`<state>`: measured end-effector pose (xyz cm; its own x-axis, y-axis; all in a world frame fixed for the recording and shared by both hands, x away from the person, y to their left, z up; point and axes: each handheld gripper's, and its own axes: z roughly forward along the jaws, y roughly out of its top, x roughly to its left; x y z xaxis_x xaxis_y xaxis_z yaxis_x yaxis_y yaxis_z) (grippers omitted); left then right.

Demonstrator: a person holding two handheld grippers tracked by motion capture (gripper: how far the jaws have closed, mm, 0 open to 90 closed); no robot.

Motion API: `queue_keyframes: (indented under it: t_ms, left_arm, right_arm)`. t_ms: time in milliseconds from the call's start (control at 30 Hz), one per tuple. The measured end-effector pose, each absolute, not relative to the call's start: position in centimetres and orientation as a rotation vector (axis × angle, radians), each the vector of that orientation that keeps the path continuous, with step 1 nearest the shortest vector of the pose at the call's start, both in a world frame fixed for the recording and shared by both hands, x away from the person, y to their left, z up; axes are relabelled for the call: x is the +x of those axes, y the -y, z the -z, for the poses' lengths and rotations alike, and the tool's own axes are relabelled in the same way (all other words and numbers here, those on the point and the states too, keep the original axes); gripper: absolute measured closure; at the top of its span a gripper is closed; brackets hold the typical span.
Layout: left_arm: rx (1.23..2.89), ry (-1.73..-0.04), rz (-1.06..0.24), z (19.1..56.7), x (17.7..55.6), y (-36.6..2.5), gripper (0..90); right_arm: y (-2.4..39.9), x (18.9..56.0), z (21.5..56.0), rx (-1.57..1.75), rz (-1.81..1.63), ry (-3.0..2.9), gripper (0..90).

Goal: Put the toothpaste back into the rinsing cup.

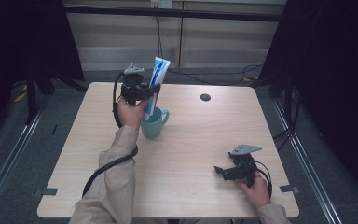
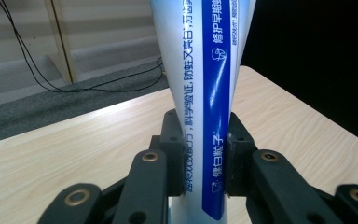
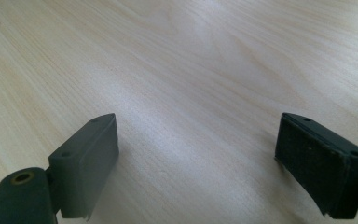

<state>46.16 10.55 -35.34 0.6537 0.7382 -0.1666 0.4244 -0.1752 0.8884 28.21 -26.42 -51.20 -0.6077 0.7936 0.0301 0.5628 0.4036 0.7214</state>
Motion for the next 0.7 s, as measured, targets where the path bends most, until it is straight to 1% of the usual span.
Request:
queue_keyframes:
  t_ms: [700]
  left_arm:
    - [1.805, -0.964, -0.383, 36.9, 47.0, -10.2, 74.4]
  right_arm:
    - [26.4, 28.2, 51.2, 1.179, -1.022, -2.347, 12.7]
